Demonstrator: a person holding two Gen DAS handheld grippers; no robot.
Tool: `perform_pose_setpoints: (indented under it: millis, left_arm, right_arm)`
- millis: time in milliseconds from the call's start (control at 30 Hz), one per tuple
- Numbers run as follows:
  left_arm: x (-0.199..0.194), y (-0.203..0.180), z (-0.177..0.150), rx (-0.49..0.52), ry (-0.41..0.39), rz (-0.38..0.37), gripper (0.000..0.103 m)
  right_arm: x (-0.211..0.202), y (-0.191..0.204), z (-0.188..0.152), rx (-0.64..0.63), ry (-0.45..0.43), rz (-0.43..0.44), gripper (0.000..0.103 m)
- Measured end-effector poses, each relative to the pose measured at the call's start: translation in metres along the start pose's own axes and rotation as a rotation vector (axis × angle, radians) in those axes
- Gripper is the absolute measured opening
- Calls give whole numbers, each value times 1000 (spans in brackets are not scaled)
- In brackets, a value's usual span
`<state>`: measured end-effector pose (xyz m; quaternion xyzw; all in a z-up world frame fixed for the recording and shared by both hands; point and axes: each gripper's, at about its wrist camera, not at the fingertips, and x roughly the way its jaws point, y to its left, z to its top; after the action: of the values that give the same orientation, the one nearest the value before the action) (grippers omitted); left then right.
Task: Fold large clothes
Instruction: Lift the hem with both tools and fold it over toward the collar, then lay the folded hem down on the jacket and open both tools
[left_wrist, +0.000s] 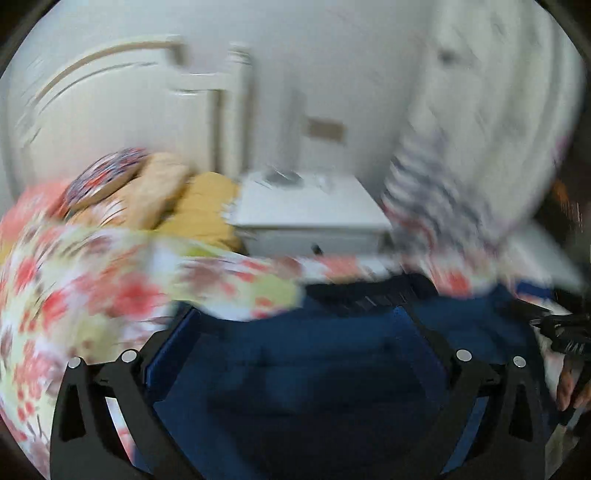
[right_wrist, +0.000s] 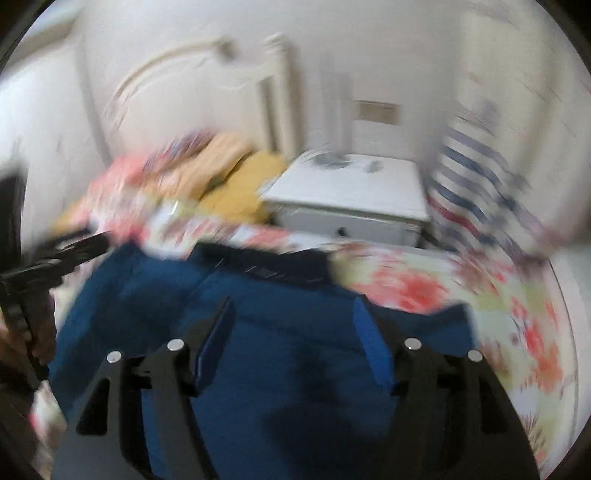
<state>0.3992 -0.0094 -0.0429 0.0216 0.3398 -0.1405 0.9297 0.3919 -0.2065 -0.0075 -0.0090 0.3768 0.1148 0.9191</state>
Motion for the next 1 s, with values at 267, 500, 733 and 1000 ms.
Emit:
perform_pose_setpoints:
  millis: [267, 500, 733, 1000]
  left_arm:
    - [88, -25, -41, 34, 210, 54, 99]
    - [60, -12, -39, 35, 126, 89, 99]
    - [86, 68, -30, -83, 265, 159, 99]
    - [92, 74, -36, -134, 234, 136, 99]
  right_arm:
    - [73, 26, -25, -65, 163, -67, 68]
    - [37, 10, -24, -25, 63, -130, 72]
    - [51, -84, -45, 181, 127, -211, 79]
    - [63, -90, -55, 220, 88, -179, 84]
